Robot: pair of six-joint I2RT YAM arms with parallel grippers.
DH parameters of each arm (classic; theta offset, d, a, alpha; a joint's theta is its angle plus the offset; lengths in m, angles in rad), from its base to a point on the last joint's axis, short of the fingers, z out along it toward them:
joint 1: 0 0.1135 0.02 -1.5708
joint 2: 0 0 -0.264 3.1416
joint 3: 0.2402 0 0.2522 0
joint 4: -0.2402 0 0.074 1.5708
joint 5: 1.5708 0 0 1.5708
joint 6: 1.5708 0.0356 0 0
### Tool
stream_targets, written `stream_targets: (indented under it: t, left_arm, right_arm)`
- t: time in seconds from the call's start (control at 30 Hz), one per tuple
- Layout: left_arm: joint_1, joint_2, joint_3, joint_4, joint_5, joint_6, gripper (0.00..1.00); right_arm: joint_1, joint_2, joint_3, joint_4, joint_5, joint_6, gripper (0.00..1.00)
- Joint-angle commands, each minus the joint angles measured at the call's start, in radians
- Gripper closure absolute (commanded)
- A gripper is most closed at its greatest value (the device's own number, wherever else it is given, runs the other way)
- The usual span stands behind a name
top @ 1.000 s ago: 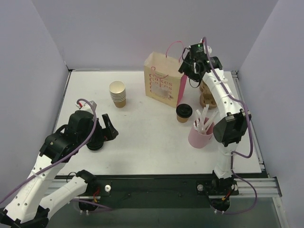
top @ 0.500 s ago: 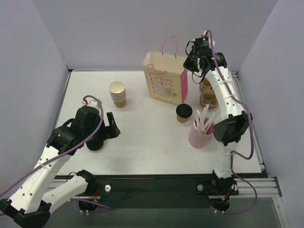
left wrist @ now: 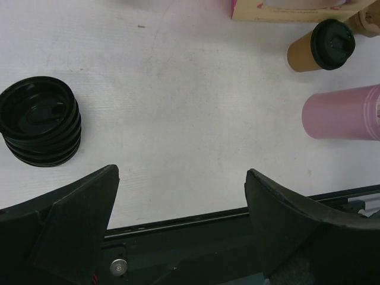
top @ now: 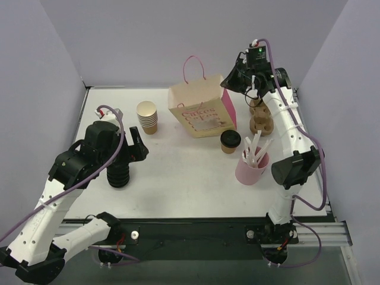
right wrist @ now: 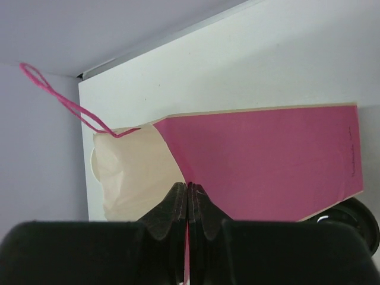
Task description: Pack the takeout coffee
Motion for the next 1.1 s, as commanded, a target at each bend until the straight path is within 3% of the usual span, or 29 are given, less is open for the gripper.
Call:
stream_targets:
  t: [0.0, 0.43, 0.8, 1.07]
  left_arm:
    - [0.000, -0.009, 0.060, 0.006, -0.047, 0.033, 0.03]
    - [0.003, 0.018, 0.139, -0.102, -0.214, -0.003, 0.03]
    - [0.001, 0.026, 0.170, -0.132, -0.119, -0.011, 0.03]
    - [0.001, 0.021, 0.038, -0.015, -0.022, -0.078, 0.03]
  right_arm:
    - [0.050, -0.131, -0.091, 0.002, -0.066, 0.026, 1.00]
    - [0.245, -0.302, -0.289, 0.003, -0.057, 0.124, 1.00]
    - [0.336, -0.519, -0.599, 0.003, 0.054, 0.330, 1.00]
    - [0.339, -0.486, -0.535, 0.018, 0.061, 0.284, 1.00]
